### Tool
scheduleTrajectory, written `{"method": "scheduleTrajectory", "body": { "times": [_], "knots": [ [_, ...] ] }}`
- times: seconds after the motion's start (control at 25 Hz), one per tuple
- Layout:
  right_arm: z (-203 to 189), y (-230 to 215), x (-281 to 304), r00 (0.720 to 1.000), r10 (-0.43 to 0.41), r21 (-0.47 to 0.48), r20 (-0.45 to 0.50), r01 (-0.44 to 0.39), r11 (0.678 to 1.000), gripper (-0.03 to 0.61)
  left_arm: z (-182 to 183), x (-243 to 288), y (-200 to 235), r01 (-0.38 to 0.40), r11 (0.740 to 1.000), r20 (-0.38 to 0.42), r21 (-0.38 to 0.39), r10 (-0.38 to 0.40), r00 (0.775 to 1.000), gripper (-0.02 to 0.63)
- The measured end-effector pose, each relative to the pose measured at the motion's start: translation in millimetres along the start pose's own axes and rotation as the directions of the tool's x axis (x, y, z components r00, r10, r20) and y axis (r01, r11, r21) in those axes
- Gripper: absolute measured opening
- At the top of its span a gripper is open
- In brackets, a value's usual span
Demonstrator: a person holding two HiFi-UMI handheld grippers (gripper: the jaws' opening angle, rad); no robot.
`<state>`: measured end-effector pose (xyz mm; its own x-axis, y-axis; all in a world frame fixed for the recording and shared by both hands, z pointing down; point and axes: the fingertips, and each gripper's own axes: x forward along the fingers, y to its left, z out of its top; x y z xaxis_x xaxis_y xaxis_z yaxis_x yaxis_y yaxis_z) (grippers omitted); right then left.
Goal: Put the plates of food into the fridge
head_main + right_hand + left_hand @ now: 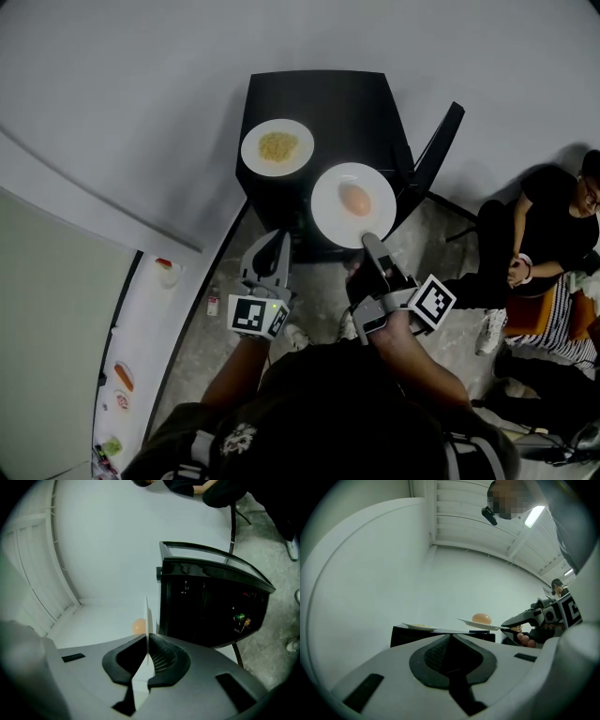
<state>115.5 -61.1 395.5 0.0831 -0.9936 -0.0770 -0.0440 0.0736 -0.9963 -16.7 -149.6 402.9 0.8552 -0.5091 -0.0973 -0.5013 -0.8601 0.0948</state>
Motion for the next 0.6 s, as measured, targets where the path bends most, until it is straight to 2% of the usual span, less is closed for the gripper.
{"method": "scheduleTrajectory", "body": {
  "times": [0.6],
  "knots": [
    [-7.4, -64.5, -27.6, 0.990, -0.134, 0.003, 0.042, 0.134, 0.991, 0.035, -29.6, -2.0, 6.8, 0.020, 1.000, -0.065, -0.006, -0.020, 0.998, 0.031]
  ]
}}
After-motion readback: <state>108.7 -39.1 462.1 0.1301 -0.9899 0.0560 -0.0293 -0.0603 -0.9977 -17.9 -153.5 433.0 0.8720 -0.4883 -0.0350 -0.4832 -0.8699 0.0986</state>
